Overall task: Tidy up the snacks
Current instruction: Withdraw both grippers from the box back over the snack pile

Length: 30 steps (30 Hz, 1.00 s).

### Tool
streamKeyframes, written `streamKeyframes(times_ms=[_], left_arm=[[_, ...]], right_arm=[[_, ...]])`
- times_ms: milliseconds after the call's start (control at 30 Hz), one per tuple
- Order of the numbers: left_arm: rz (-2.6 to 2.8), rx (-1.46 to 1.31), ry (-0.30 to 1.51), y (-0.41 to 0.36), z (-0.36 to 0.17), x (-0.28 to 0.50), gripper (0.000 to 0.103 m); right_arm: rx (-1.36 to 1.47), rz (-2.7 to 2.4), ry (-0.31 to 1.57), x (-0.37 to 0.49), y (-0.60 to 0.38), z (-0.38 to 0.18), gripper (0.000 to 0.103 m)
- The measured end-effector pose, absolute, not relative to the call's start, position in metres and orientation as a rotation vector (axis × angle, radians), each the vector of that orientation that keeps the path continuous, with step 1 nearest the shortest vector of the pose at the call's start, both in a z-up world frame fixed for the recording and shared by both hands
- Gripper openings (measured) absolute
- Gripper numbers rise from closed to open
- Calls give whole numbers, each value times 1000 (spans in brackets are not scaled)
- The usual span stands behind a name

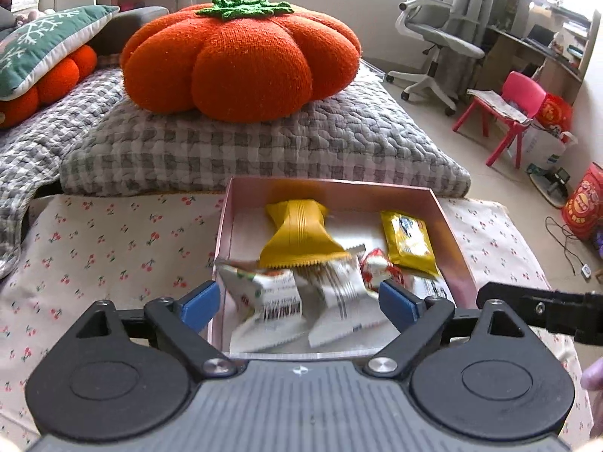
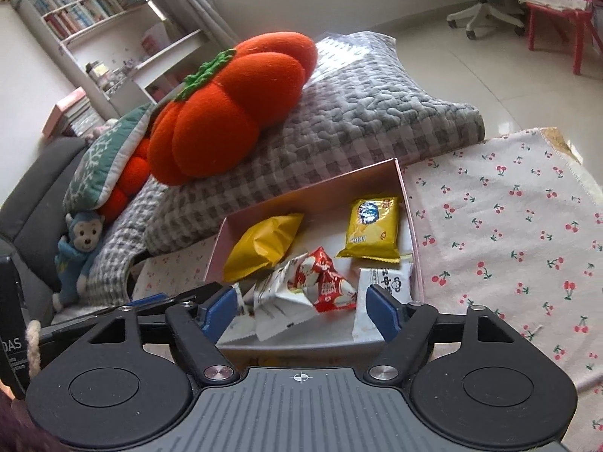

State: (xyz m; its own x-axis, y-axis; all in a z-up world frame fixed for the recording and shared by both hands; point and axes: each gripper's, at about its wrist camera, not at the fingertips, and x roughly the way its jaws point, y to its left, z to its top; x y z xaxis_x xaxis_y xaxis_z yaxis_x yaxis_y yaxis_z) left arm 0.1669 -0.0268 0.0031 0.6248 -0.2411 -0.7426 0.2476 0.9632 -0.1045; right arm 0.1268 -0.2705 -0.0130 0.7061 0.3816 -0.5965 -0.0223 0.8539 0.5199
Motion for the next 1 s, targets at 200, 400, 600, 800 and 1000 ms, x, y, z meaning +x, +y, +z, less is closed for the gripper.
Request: streamKeyframes(times_ms=[200,400,600,800,1000], left_arm=[[-291,21,853,-26,4,147,97],[-302,38,853,-26,0,122,102],[-305,19,856,-15,-8,102,102],[-313,9,855,0,-15,86,102],[-323,65,829,15,-24,70,102]], right_arm=[[465,251,758,108,-268,-8,85],[431,257,759,92,-266,-8,89],[390,266,768,76,-261,-12,92],[340,298,781,63,-251,-17,94],[280,321,792,52,-242,-22,94]])
